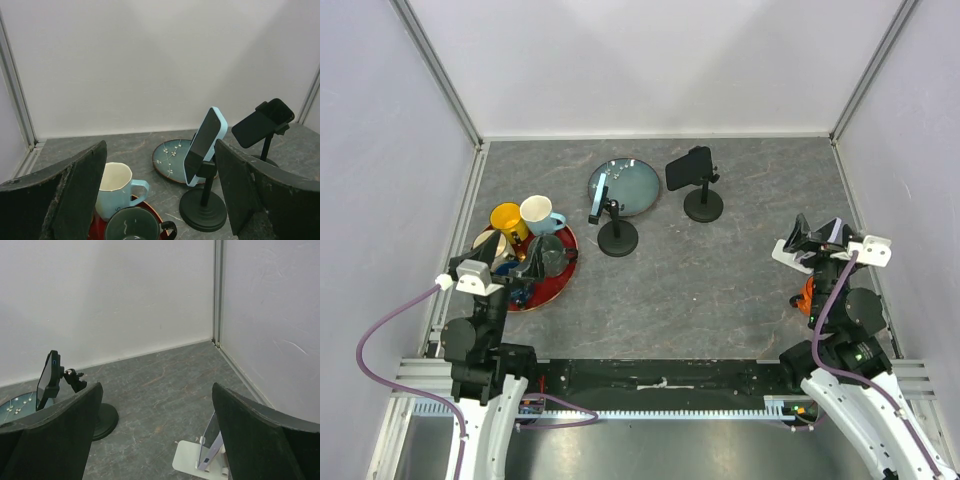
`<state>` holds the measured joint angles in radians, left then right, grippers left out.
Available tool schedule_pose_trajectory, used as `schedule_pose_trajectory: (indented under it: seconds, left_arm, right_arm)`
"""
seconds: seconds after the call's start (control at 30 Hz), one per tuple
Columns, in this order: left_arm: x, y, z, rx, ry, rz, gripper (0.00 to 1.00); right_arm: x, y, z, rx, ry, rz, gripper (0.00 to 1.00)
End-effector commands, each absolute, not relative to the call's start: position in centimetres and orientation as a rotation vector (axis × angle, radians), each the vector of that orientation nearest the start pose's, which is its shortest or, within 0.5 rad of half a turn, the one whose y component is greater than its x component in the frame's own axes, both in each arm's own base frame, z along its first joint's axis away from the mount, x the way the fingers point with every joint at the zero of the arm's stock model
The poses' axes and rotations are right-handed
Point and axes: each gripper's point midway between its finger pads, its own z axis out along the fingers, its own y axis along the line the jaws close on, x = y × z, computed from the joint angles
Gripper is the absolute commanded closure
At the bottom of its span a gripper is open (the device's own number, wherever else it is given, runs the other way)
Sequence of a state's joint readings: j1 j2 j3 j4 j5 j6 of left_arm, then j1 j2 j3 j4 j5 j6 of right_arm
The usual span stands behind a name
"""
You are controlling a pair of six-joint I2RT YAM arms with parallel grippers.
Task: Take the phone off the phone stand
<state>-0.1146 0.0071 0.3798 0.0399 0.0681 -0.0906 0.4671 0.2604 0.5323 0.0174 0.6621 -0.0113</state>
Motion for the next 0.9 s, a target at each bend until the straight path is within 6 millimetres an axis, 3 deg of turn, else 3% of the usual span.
schedule_pose_trajectory:
  seconds: [0.0, 0.23, 0.47, 0.5, 0.53, 0.6, 0.63, 0.7, 0.73, 0.77, 0.8, 0.83, 0.87]
  left_arm:
    - [19.2, -3.5, 34.2, 0.066, 1.093, -0.207, 0.05]
    - [19.0, -3.1, 34.3, 0.043, 1.09, -0.195, 0.05]
    - [18.6, -2.6, 34.4, 0.019, 1.086, -0.187, 0.05]
    - [18.6, -2.7, 34.3, 0.022, 1.089, -0.191, 0.05]
    - [18.5, -2.8, 34.3, 0.024, 1.086, -0.196, 0.05]
    - [18.4, -2.4, 34.4, -0.001, 1.083, -0.185, 0.05]
    - [18.4, -2.3, 34.3, -0.005, 1.083, -0.182, 0.06]
    - [18.2, -2.0, 34.6, -0.019, 1.074, -0.176, 0.06]
    - [18.4, -2.0, 33.9, -0.021, 1.103, -0.173, 0.06]
    - [18.3, -1.9, 34.0, -0.022, 1.104, -0.172, 0.06]
    - [18.2, -2.0, 34.1, -0.021, 1.102, -0.175, 0.06]
    - [18.1, -2.0, 34.0, -0.02, 1.104, -0.179, 0.06]
    - [18.1, -2.1, 34.1, -0.019, 1.104, -0.182, 0.06]
  right_arm:
    - [22.5, -0.6, 34.1, 0.262, 1.297, -0.015, 0.02]
    - [23.7, 4.2, 33.4, 0.053, 1.37, 0.142, 0.02]
    - [26.2, 8.2, 32.2, -0.103, 1.528, 0.205, 0.02]
    - [26.4, 8.4, 31.4, -0.11, 1.571, 0.201, 0.02]
    - [26.6, 8.3, 31.8, -0.092, 1.586, 0.201, 0.02]
    - [27.5, 8.7, 29.8, -0.074, 1.698, 0.191, 0.02]
    - [27.7, 8.8, 30.5, -0.066, 1.71, 0.194, 0.02]
    - [28.3, 8.8, 28.6, -0.038, 1.822, 0.157, 0.02]
    - [28.6, 8.2, 29.5, 0.016, 1.828, 0.129, 0.02]
    - [29.4, 6.6, 28.6, 0.112, 1.873, 0.014, 0.02]
    - [28.8, 5.2, 27.5, 0.16, 1.939, -0.079, 0.02]
    - [29.0, 4.6, 28.6, 0.217, 1.933, -0.103, 0.02]
    - [29.4, 4.3, 28.0, 0.231, 1.967, -0.152, 0.02]
